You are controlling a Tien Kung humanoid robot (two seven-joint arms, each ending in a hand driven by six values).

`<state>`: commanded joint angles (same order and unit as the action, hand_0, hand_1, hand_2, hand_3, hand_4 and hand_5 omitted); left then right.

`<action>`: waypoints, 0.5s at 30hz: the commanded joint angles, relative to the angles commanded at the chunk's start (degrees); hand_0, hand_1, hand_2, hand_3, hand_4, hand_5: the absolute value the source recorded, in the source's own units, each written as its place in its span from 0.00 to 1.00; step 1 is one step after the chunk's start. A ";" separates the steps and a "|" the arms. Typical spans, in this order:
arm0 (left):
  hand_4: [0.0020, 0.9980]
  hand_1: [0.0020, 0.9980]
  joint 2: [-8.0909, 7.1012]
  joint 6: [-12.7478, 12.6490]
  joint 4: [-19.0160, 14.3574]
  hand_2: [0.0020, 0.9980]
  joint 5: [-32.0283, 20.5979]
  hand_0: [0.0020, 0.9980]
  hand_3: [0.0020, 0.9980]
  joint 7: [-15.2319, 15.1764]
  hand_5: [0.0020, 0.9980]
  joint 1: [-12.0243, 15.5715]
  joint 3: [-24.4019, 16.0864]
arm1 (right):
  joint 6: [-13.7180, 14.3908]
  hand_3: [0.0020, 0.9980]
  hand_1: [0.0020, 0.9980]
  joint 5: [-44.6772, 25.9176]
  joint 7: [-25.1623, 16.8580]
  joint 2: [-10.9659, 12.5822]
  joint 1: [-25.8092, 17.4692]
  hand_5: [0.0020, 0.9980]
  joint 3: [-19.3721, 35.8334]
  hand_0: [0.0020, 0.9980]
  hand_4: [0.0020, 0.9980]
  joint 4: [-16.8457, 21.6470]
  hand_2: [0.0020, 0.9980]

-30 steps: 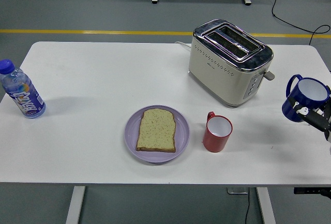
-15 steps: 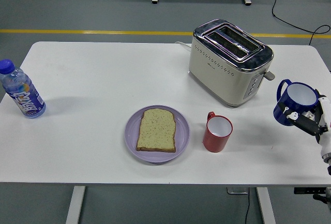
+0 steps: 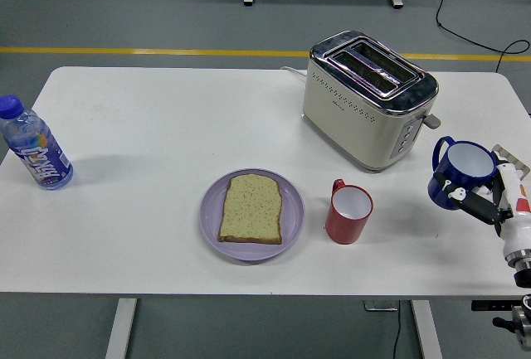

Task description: Pick up the cup,pour liquid into bread,place the cup on the desk

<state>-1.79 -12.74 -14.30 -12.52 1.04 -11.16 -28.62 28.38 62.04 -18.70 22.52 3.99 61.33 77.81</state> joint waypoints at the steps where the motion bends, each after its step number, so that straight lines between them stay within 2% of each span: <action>1: 0.40 0.76 0.00 0.00 -0.01 0.77 -0.07 0.69 0.61 -0.02 1.00 -0.01 0.05 | 0.02 0.54 0.39 0.07 -0.09 -0.08 0.08 0.00 -0.20 0.47 0.65 -0.21 0.52; 15: 0.40 0.76 0.16 -0.27 -0.06 0.77 0.72 0.69 0.61 0.33 1.00 0.11 -0.52 | -1.10 0.54 0.39 0.31 -2.68 -0.54 1.34 0.00 -2.61 0.47 0.64 -4.34 0.52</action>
<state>-1.64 -13.01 -14.36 -11.80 1.37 -11.06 -29.14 27.28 62.34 -21.38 21.98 5.34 58.72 73.47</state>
